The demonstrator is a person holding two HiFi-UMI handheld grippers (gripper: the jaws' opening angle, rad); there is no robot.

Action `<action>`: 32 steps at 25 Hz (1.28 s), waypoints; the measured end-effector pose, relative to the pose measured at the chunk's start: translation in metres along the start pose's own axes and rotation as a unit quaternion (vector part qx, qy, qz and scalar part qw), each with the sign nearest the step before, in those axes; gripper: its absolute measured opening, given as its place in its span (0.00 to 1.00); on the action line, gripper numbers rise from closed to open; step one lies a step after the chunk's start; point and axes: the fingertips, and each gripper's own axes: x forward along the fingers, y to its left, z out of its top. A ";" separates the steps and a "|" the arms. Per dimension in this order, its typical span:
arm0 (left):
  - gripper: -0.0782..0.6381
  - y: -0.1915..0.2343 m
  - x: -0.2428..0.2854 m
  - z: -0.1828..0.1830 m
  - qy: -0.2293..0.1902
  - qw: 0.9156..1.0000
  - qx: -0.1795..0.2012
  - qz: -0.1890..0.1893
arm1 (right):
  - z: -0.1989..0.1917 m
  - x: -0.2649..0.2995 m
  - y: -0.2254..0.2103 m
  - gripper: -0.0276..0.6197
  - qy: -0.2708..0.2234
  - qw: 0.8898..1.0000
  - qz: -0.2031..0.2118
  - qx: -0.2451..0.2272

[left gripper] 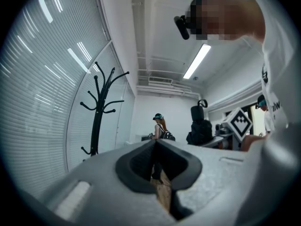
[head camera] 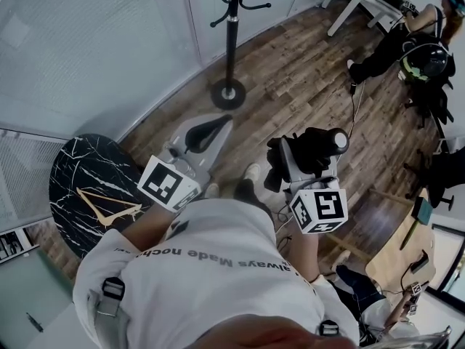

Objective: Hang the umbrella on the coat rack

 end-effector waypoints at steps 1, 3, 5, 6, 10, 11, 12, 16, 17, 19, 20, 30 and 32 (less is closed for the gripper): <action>0.12 -0.002 0.015 -0.002 0.001 1.000 0.001 -0.002 | 0.001 0.003 -0.014 0.41 0.001 1.000 0.001 0.000; 0.12 -0.007 0.047 -0.003 0.002 1.000 0.002 -0.004 | 0.003 0.006 -0.044 0.41 0.003 1.000 0.002 -0.003; 0.12 -0.013 0.079 -0.003 0.001 1.000 0.003 -0.006 | 0.006 0.006 -0.075 0.41 0.004 1.000 0.002 -0.003; 0.12 -0.017 0.095 -0.003 0.002 1.000 0.004 -0.006 | 0.008 0.006 -0.091 0.41 0.004 1.000 0.002 -0.003; 0.12 -0.033 0.152 -0.004 0.004 1.000 0.004 -0.003 | 0.011 0.005 -0.151 0.41 0.010 1.000 0.007 -0.002; 0.12 -0.037 0.165 -0.004 0.005 1.000 0.004 -0.002 | 0.011 0.005 -0.165 0.41 0.013 1.000 0.008 -0.002; 0.12 -0.039 0.176 -0.005 0.005 1.000 0.004 0.000 | 0.012 0.005 -0.178 0.41 0.015 1.000 0.009 -0.002; 0.12 -0.042 0.206 -0.012 0.011 1.000 0.003 0.011 | 0.011 0.013 -0.214 0.41 0.020 1.000 0.016 -0.005; 0.12 -0.041 0.211 -0.014 0.013 1.000 0.001 0.015 | 0.011 0.016 -0.220 0.41 0.022 1.000 0.019 -0.005; 0.12 -0.038 0.220 -0.018 0.017 1.000 -0.002 0.023 | 0.011 0.024 -0.229 0.41 0.026 0.999 0.028 -0.006; 0.12 -0.036 0.225 -0.019 0.018 0.999 -0.002 0.027 | 0.011 0.028 -0.233 0.41 0.027 0.999 0.032 -0.005; 0.12 0.019 0.253 -0.022 0.010 0.998 -0.001 0.062 | 0.025 0.098 -0.245 0.41 0.030 0.997 0.075 -0.014; 0.12 0.039 0.258 -0.021 0.005 0.998 -0.002 0.070 | 0.031 0.119 -0.245 0.41 0.032 0.996 0.082 -0.019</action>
